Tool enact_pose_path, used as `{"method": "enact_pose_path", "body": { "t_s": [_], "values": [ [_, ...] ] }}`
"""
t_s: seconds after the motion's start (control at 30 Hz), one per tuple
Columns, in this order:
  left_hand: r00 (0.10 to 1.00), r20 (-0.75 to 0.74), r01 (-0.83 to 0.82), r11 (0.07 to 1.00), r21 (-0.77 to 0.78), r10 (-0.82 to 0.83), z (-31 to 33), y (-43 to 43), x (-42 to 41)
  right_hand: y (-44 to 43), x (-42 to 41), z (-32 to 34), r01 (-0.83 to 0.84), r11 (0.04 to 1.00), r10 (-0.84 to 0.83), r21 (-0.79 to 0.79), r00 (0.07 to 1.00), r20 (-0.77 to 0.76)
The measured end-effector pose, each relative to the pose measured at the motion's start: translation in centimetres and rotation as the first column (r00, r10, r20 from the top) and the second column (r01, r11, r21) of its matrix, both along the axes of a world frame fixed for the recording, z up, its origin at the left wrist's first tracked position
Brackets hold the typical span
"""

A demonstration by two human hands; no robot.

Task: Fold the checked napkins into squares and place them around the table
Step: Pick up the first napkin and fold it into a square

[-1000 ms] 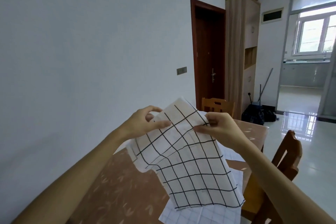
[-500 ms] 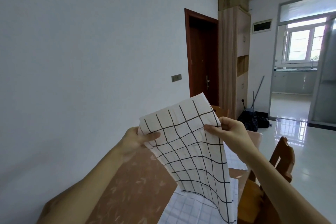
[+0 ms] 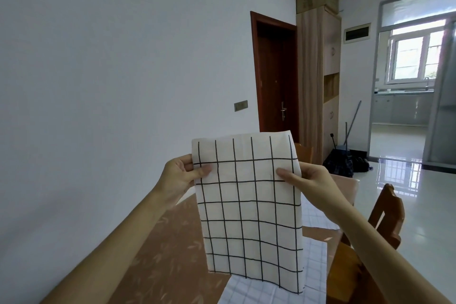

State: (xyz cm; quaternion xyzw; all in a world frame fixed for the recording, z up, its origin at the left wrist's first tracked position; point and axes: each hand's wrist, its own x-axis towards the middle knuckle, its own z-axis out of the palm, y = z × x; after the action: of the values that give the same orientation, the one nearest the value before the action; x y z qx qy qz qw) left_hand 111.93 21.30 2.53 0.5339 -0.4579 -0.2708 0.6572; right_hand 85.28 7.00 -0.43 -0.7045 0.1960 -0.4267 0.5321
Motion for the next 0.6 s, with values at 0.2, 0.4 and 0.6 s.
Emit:
{"method": "enact_pose_path", "body": {
  "t_s": [0.2, 0.4, 0.6],
  "values": [
    [0.994, 0.093, -0.046, 0.994, -0.099, 0.055, 1.2, 0.5, 0.5, -0.3, 0.0, 0.3, 0.05, 0.999, -0.049, -0.011, 0.997, 0.056],
    [0.964, 0.228, -0.103, 0.983, -0.151, 0.137, 2.5, 0.8, -0.1, -0.6, 0.1, 1.1, 0.095, 0.995, -0.095, -0.003, 0.99, 0.107],
    [0.948, 0.314, -0.092, 0.99, 0.108, 0.054, 0.7, 0.8, -0.9, -0.6, -0.1, 1.4, 0.12, 0.992, -0.123, 0.027, 0.978, 0.169]
  ]
}}
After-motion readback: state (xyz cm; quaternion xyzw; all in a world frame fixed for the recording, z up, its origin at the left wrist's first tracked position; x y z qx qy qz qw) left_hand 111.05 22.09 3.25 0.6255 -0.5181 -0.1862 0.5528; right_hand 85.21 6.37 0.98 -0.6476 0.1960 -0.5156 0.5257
